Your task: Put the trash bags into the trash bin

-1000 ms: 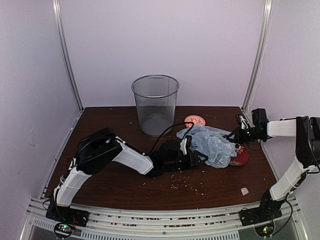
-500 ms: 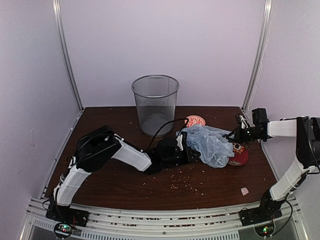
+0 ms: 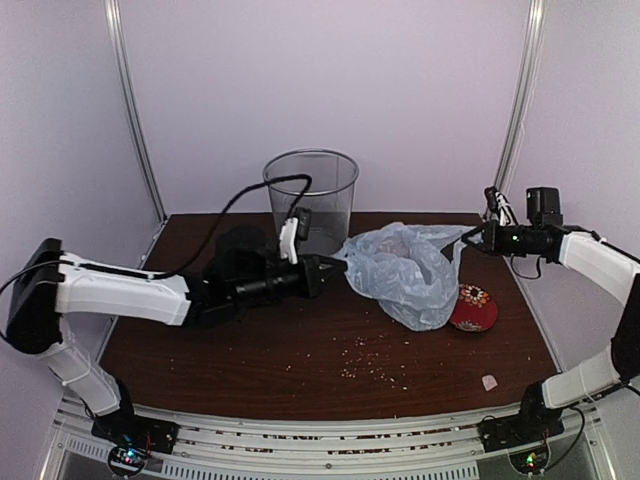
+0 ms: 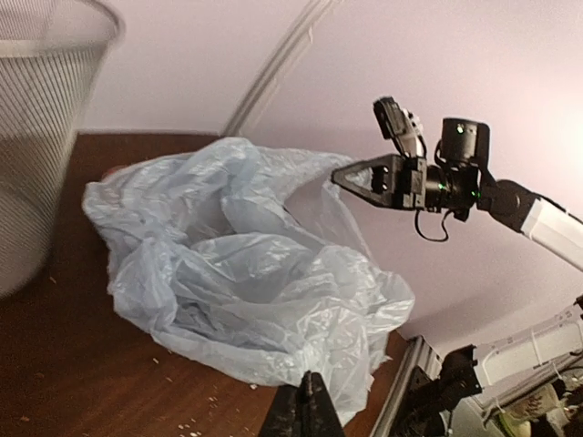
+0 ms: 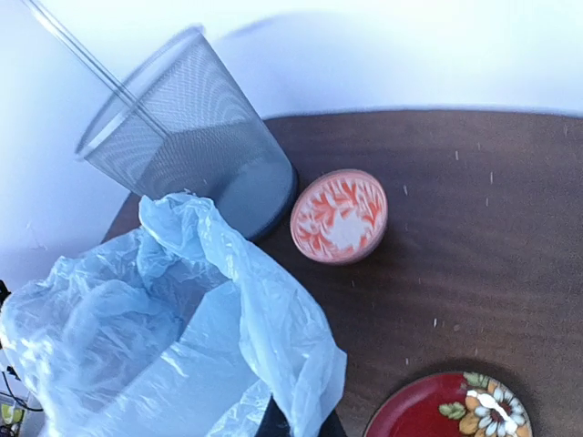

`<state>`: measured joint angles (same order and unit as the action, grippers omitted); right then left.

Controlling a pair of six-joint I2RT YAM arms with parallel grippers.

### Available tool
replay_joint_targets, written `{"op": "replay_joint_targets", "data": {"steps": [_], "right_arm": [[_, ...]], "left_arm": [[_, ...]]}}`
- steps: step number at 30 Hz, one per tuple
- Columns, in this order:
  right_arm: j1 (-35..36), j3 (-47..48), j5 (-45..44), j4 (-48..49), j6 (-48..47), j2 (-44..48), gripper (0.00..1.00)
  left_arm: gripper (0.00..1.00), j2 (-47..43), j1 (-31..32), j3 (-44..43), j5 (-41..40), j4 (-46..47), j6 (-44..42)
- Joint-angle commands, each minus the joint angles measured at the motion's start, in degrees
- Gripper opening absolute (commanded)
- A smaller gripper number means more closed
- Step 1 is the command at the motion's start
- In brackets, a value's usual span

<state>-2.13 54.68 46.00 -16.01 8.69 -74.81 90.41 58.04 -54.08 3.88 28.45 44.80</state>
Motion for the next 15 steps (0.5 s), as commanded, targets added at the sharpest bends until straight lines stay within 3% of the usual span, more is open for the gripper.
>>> {"op": "replay_joint_targets", "data": {"steps": [1, 7, 11, 15], "right_arm": [[0.78, 8.08, 0.07, -2.55, -2.11, 5.33, 0.00], [3.91, 9.74, 7.24, 1.81, -1.26, 9.94, 0.00], [13.86, 0.57, -0.03, 0.68, -6.57, 11.89, 0.00], [17.11, -8.42, 1.02, 0.47, -9.10, 11.45, 0.00]], "left_arm": [[0.00, -13.26, -1.24, -0.47, -12.56, -18.19, -12.09], [0.00, -18.89, -1.35, -3.00, -13.13, -27.14, -16.09], [0.00, -16.89, 0.02, 6.88, -11.02, -24.35, -10.42], [0.00, -11.80, 3.68, 12.61, -11.86, -23.64, -6.82]]}}
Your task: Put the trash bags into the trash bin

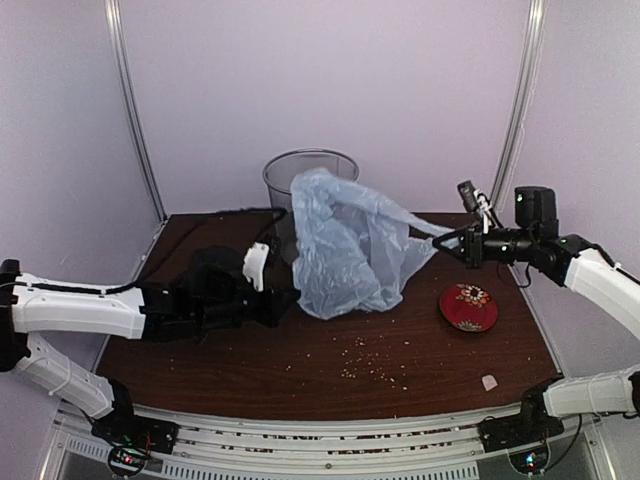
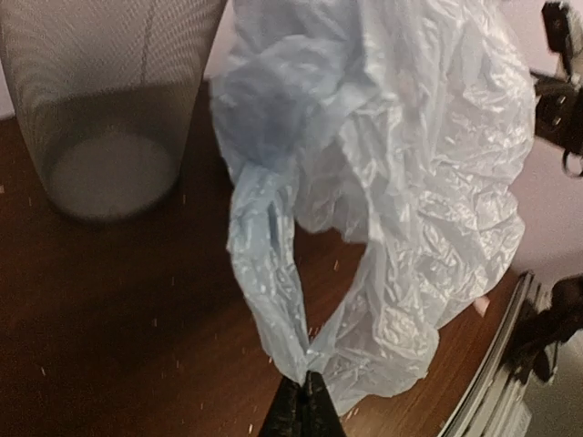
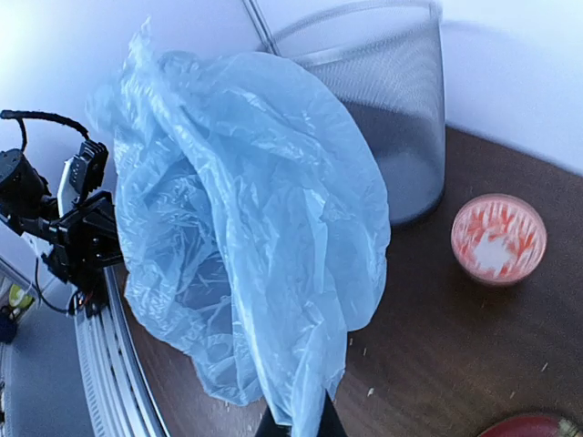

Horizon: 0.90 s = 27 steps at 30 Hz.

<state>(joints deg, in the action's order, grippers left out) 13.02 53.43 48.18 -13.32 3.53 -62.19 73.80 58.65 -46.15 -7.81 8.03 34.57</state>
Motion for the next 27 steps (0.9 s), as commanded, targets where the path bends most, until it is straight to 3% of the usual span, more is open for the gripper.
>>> {"op": "replay_joint_targets", "data": {"steps": [1, 4, 7, 10, 13, 15, 17, 19, 21, 22, 25, 27], "right_arm": [[2.01, -7.80, -0.67, -2.80, -4.63, -1.24, 0.00], [2.06, -3.80, -0.23, -6.23, -5.28, -2.48, 0.00], [2.01, 8.18, -2.30, -6.83, -0.02, -7.06, 0.00], [1.72, 30.40, -3.99, -7.17, 5.74, -15.66, 0.00], [1.56, 57.48, -0.14, -5.87, 11.65, -22.33, 0.00], [2.07, 63.46, 6.75, 4.81, 18.94, -19.59, 0.00], [3.21, 62.18, 8.52, 9.15, 17.31, -12.52, 0.00], [4.49, 55.44, 9.45, 3.51, 5.59, -6.26, 0.00], [6.49, 44.10, 5.18, -10.95, -9.81, -2.01, 0.00], [7.20, 32.67, 0.42, -14.09, -16.42, 0.81, 0.00], [9.31, 1.81, -14.67, -18.47, -29.97, 6.00, 0.00], [9.64, -6.61, -15.37, -23.31, -33.96, 7.12, 0.00]], "left_arm": [[0.00, 5.61, 3.98, 4.33, -0.36, -4.14, 3.25], [0.00, 5.22, 5.40, -1.06, -3.98, -9.69, 1.08], [0.00, 3.18, 5.27, -13.97, -11.76, -13.54, -6.41], [0.00, 7.09, 5.16, -36.14, -18.24, -18.84, -18.85], [0.00, 11.44, 6.38, -58.31, -16.54, -20.33, -28.62], [0.00, 12.68, 11.37, -66.00, -14.51, -19.00, -35.86], [0.00, 12.87, 19.05, -68.60, -17.34, -18.82, -44.68], [0.00, 10.26, 23.24, -60.57, -20.57, -18.55, -48.45], [0.00, 5.81, 23.44, -40.61, -23.46, -14.77, -44.74], [0.00, 4.04, 23.44, -29.21, -24.88, -12.04, -42.22], [0.00, 6.28, 23.63, -5.27, -22.68, -11.62, -27.07], [0.00, 8.57, 26.57, 0.54, -21.49, -13.71, -19.19]]}}
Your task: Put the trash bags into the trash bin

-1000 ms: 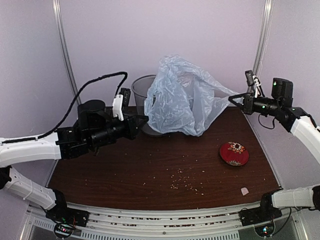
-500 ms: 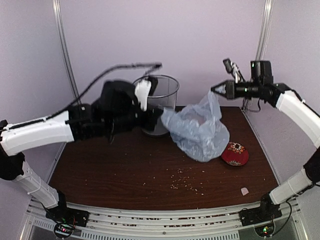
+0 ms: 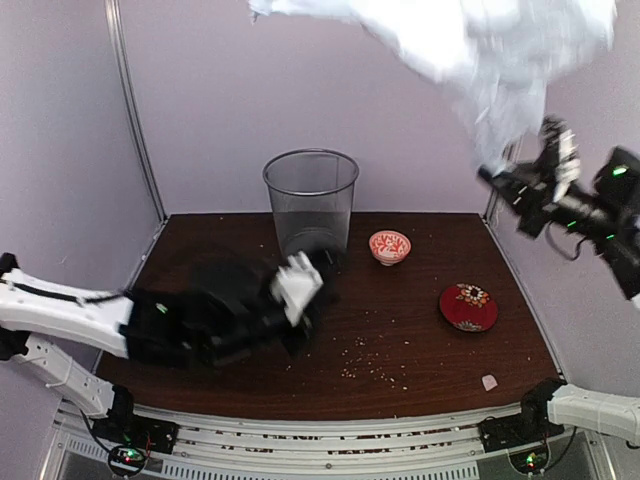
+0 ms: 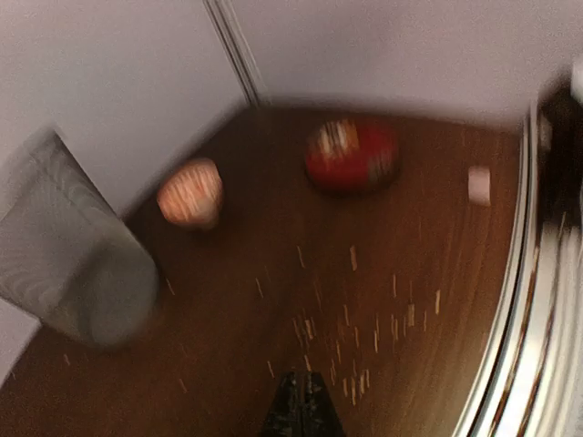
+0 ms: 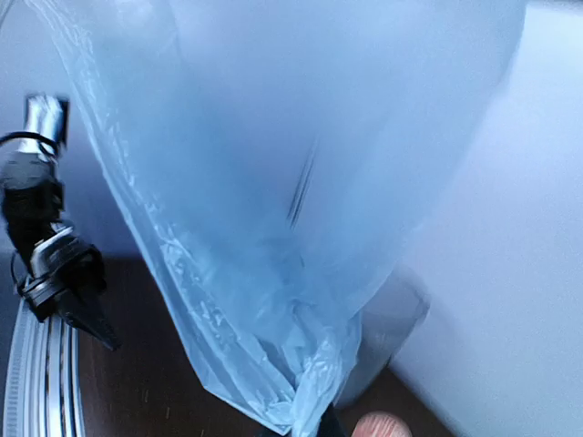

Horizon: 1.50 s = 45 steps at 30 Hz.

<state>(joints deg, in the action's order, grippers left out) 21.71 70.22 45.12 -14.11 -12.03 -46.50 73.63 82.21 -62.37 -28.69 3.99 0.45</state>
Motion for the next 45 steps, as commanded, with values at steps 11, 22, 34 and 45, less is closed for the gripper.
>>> {"op": "replay_joint_targets", "data": {"steps": [11, 22, 34, 45], "right_arm": [[1.58, -21.81, -1.02, -33.04, -23.51, -0.14, 0.00], [2.21, -15.44, 3.40, -30.48, -19.64, -7.35, 0.00], [8.13, 1.48, 12.59, -37.14, -19.43, -24.07, 0.00], [8.70, 0.08, 8.80, -39.93, -21.85, -23.41, 0.00]], "left_arm": [[0.00, 0.71, 6.11, 18.81, -3.27, -1.34, 17.13], [0.63, 0.48, -3.92, 24.79, 4.31, 17.09, 27.01], [0.88, 16.26, -15.09, 26.48, 22.86, 46.62, 27.97], [0.88, 26.90, -23.33, 29.80, 36.78, 58.66, 41.78]]}}
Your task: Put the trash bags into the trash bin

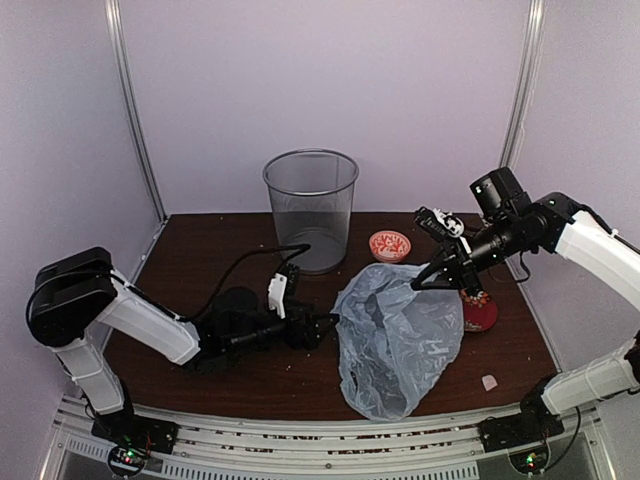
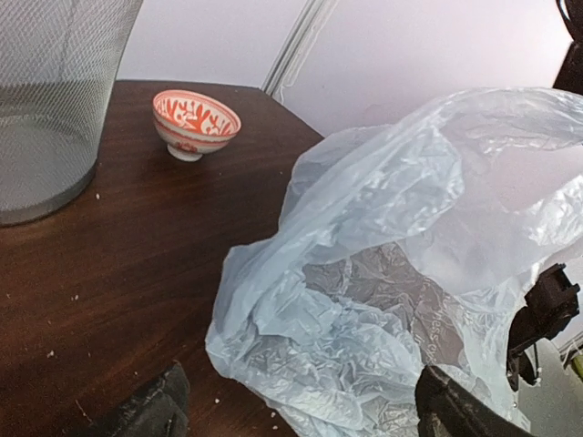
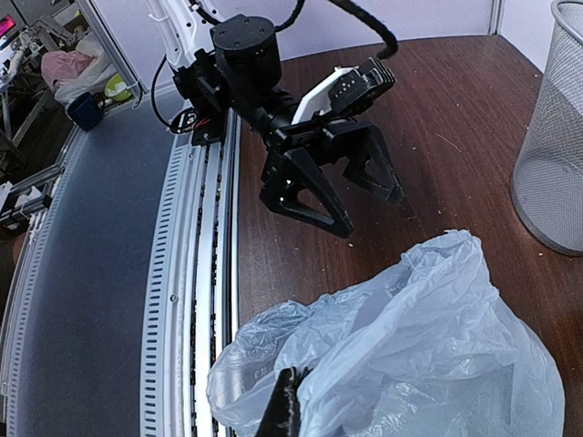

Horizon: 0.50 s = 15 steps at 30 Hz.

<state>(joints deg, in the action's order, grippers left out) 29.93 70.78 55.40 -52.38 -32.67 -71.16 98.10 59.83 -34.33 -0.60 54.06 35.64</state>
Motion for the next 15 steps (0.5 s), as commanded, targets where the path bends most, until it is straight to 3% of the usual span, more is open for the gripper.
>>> {"op": "replay_joint_targets", "data": {"steps": [1, 5, 11, 15], "right_arm": [[0.48, -0.92, -2.04, -1.23, -0.90, 1.71, 0.00], [0.48, -2.35, -4.38, 4.53, 4.17, 4.21, 0.00], [0.43, -3.40, -9.13, 18.84, 15.11, 7.26, 0.00], [0.48, -1.53, -7.97, 23.35, 18.76, 5.12, 0.00]], "left_arm": [[0.87, 2.70, -0.95, 2.03, 11.25, 7.99, 7.98], [0.86, 2.69, 0.52, 5.23, 14.04, 8.38, 16.18], [0.84, 3.22, 3.88, 4.99, 8.68, 1.08, 18.51], [0.78, 9.91, 3.81, 3.87, 9.96, 8.51, 22.27]]}}
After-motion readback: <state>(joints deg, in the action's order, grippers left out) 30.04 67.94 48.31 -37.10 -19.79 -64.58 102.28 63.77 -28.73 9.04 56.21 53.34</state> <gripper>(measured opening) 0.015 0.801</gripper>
